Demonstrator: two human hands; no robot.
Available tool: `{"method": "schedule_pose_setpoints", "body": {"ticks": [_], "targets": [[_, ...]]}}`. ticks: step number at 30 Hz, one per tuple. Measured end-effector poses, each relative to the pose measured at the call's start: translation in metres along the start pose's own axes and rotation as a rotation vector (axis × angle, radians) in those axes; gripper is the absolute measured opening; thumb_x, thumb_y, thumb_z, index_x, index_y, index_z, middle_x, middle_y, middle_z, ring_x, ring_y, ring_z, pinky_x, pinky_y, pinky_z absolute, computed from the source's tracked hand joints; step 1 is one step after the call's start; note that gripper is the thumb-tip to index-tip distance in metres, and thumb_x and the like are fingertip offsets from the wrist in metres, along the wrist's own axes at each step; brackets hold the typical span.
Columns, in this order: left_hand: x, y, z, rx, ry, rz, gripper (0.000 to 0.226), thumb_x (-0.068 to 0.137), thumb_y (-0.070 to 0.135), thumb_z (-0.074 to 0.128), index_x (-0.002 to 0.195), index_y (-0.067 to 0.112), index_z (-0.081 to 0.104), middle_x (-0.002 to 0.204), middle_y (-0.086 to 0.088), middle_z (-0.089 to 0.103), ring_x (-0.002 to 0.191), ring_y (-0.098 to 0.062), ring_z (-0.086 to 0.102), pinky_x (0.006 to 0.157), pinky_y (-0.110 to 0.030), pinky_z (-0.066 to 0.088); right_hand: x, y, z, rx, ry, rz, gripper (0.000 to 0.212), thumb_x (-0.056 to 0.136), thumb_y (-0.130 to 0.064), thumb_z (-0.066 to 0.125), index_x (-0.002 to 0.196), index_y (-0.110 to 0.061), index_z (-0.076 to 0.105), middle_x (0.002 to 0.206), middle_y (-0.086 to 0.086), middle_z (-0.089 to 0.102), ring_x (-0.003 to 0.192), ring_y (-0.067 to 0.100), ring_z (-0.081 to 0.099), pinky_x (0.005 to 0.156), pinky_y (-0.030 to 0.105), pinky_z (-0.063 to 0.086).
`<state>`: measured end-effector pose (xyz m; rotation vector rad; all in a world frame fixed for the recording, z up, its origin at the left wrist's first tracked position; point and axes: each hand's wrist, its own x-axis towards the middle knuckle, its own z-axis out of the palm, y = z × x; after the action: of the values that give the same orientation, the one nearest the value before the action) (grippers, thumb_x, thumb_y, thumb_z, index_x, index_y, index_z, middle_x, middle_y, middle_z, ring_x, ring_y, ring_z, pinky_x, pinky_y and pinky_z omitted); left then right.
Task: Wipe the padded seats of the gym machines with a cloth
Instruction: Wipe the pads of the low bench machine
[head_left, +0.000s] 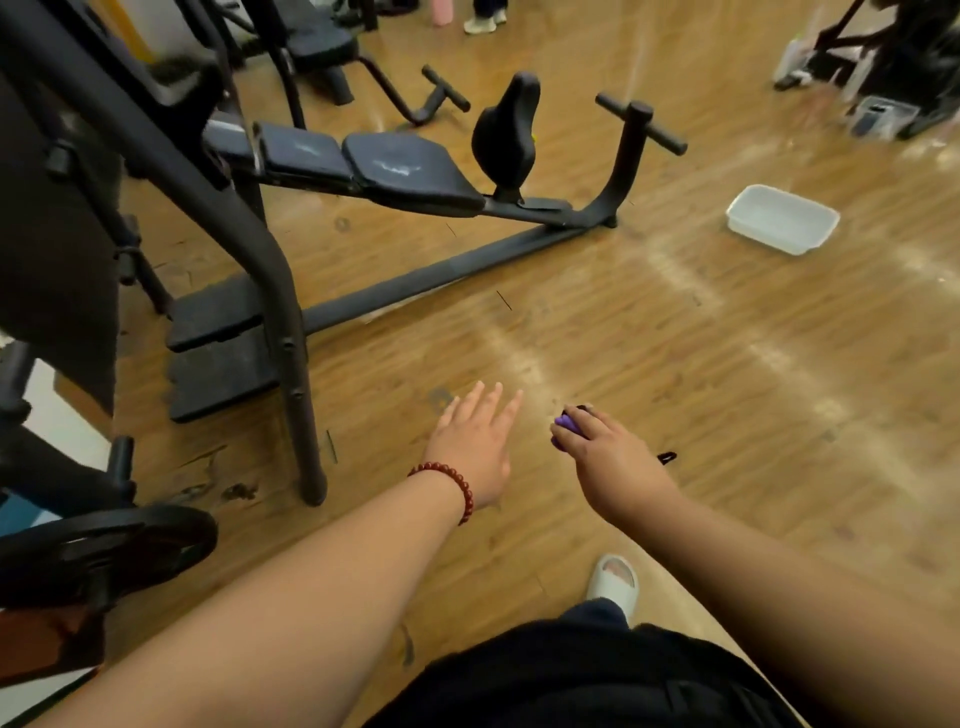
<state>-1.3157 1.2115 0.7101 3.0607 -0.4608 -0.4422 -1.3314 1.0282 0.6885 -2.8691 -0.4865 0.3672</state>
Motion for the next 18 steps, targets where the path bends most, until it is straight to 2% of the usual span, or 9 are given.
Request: {"method": "schedule_pose_setpoints", "body": {"ticks": [7, 11, 18], "targets": [[0.11, 0.022, -0.031, -0.088, 0.026, -0.123, 0.073, 0.1, 0.029, 0.043, 0.154, 0.028, -0.006, 0.163, 0.0, -0.004, 0.149, -0.02, -0.007, 0.119, -0.037, -0.002, 0.08, 0.089, -0.059, -0.084, -0.024, -0.073, 0.055, 0.099, -0.005, 0.036, 0.151, -0.021, 0.031, 0.161, 0.004, 0.016, 0.148, 0.024, 0.013, 0.108, 0.036, 0.034], [0.16, 0.035, -0.036, -0.073, -0.01, -0.111, 0.075, 0.099, 0.027, 0.044, 0.154, 0.027, -0.006, 0.163, 0.0, -0.004, 0.149, -0.021, -0.007, 0.12, -0.039, -0.001, 0.119, 0.124, -0.073, -0.064, -0.043, -0.061, 0.056, 0.098, -0.004, 0.036, 0.151, -0.021, 0.03, 0.161, 0.004, 0.016, 0.148, 0.025, 0.011, 0.113, 0.037, 0.028], [0.262, 0.03, -0.048, -0.06, -0.073, -0.101, 0.075, 0.099, 0.027, 0.044, 0.154, 0.027, -0.008, 0.163, 0.0, -0.005, 0.149, -0.02, -0.008, 0.119, -0.038, -0.002, 0.2, 0.178, -0.086, -0.013, -0.081, -0.029, 0.056, 0.1, -0.006, 0.034, 0.152, -0.023, 0.027, 0.162, 0.003, 0.014, 0.149, 0.023, 0.008, 0.113, 0.037, 0.03]]}}
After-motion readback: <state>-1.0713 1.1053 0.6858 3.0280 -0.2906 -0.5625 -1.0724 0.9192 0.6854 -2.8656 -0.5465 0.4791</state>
